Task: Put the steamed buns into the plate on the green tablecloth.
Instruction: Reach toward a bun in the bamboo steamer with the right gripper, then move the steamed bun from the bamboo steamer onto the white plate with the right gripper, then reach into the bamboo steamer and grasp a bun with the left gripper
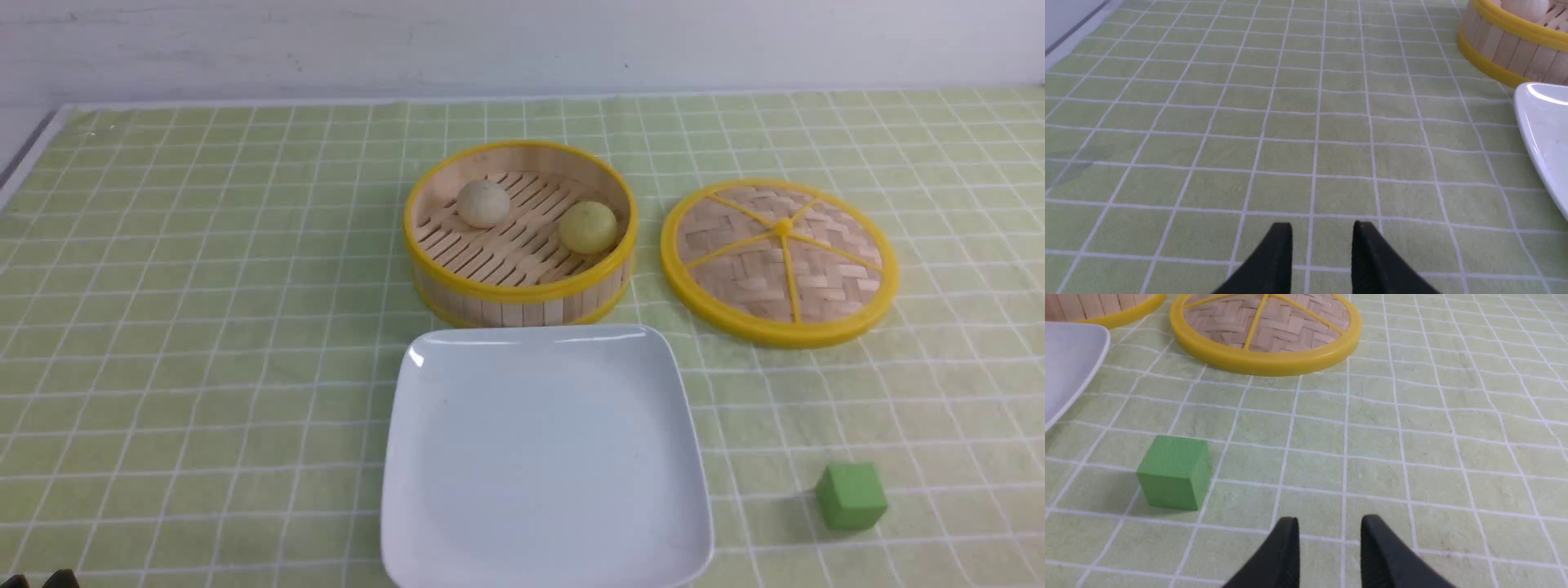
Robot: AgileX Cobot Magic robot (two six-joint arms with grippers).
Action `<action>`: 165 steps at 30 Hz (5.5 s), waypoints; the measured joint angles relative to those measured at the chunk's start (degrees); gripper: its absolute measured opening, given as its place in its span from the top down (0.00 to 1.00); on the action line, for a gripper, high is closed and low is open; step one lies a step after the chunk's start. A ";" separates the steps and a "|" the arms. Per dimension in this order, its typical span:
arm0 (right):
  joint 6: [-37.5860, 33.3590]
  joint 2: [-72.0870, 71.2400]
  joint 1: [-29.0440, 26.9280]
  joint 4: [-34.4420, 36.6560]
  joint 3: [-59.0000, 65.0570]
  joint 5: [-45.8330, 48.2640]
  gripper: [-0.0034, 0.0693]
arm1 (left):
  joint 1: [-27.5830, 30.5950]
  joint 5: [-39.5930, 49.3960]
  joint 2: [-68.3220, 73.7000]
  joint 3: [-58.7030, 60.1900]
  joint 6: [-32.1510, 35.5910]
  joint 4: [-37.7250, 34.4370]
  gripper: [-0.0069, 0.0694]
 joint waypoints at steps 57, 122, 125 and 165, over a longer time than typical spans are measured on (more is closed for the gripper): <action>15.79 0.00 0.00 41.33 0.35 -2.76 0.62 | 0.00 -0.92 0.00 0.07 -32.33 -33.69 0.61; -1.65 131.84 22.30 6.08 -133.34 44.53 0.94 | 0.00 38.54 43.34 -35.43 -7.79 -15.62 0.53; -1.57 123.65 22.47 9.70 -130.58 47.16 0.94 | 0.00 38.59 43.34 -35.43 -7.79 -15.62 0.53; 12.94 73.40 26.20 -2.14 -70.31 45.85 0.97 | 0.00 29.01 51.60 -37.00 -2.89 -22.53 0.87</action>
